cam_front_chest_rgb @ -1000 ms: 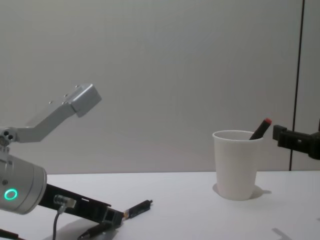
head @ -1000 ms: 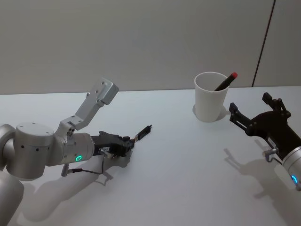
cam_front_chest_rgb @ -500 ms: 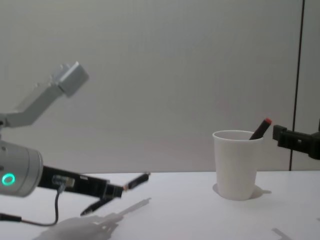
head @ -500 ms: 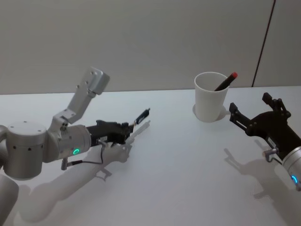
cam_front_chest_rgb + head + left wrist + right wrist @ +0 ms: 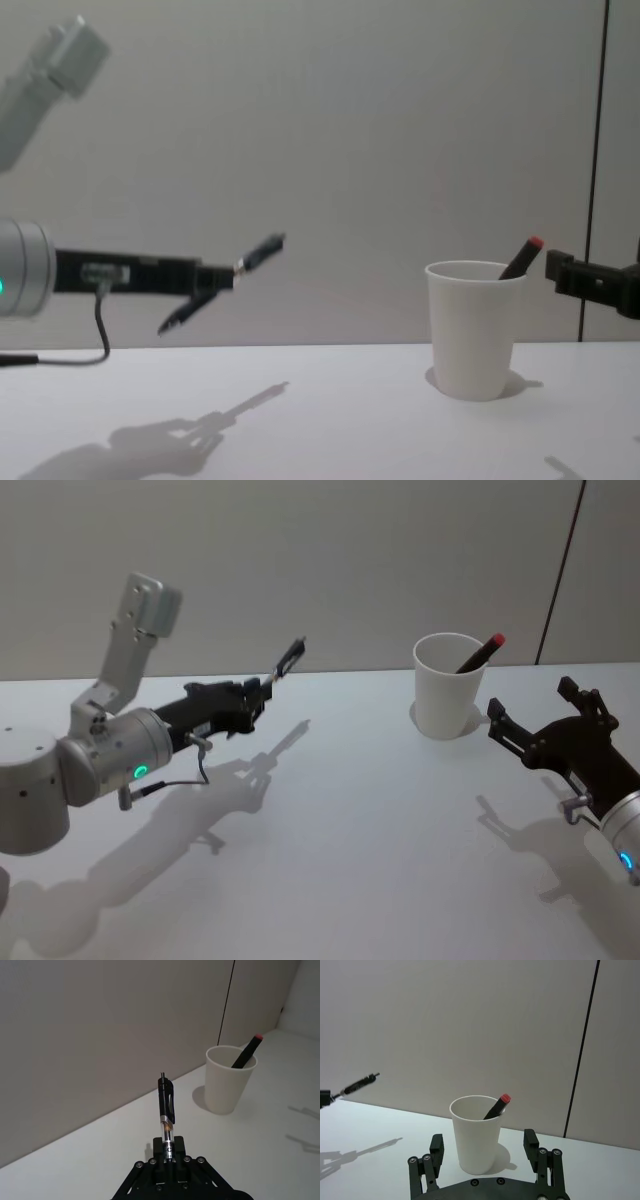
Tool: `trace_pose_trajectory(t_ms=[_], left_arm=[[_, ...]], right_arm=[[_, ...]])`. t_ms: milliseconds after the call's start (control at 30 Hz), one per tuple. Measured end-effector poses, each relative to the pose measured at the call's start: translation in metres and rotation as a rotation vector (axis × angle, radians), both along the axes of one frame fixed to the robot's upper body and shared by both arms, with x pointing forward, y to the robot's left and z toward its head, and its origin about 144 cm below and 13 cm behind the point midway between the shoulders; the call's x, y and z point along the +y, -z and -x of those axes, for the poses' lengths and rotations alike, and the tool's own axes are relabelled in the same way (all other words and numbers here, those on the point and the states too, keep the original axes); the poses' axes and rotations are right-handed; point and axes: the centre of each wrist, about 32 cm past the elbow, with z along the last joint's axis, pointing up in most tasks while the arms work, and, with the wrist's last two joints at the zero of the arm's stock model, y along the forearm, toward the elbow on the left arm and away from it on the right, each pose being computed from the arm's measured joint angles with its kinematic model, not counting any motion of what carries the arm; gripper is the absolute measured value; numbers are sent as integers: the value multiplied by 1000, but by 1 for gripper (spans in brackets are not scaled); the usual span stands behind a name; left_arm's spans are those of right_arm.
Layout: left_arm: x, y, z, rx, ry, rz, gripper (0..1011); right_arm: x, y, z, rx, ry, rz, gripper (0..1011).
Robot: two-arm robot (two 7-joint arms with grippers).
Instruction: Place the pen into the pen holder.
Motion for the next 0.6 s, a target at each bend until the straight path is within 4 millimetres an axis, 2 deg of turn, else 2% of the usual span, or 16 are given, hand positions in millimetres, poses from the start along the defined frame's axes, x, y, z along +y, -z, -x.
trace_pose_trajectory(t_ms=[600], left_arm=[[5,-3,10,-234,119,189,121]], right_arm=[[0,0,0,0,0,0,1001]])
